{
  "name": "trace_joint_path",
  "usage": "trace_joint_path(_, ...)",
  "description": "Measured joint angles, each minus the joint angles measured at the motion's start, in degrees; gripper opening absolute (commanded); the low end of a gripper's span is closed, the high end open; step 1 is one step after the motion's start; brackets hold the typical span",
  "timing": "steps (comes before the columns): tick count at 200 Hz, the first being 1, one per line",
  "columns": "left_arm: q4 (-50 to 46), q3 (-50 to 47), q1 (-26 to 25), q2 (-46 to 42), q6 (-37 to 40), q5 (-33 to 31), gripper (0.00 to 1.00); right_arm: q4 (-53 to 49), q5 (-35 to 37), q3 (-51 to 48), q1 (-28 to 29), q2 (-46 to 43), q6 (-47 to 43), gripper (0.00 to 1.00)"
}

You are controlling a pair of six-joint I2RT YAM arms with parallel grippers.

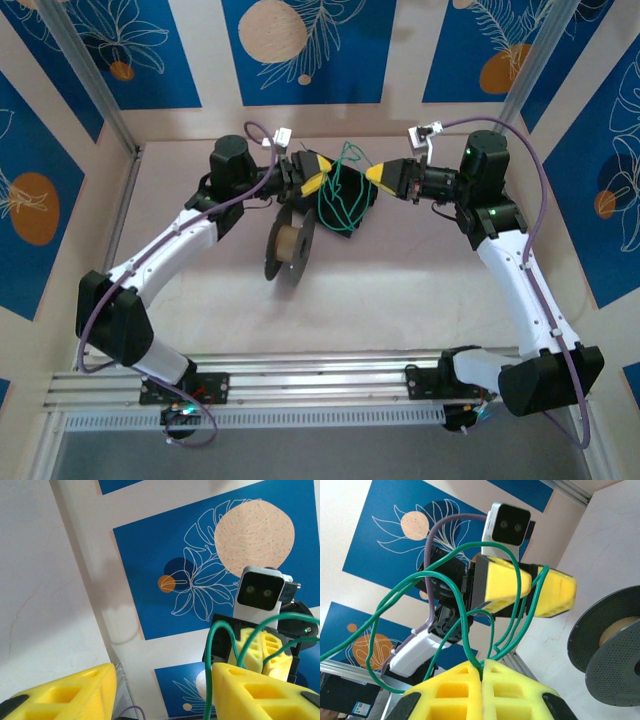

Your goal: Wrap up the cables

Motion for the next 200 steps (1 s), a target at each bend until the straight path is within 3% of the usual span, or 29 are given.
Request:
trace_joint_path(64,-17.57,15.1,3.61,1.79,14.38,0.61,0.44,-4.26,-2.34,0.0,0.33,0.02,-0.46,0.0)
trace_joint_path(200,-22.56,15.89,-1.38,4.31,23.78,5.18,0.44,-4.11,-4.28,0.02,2.25,3.56,0.7,0.0)
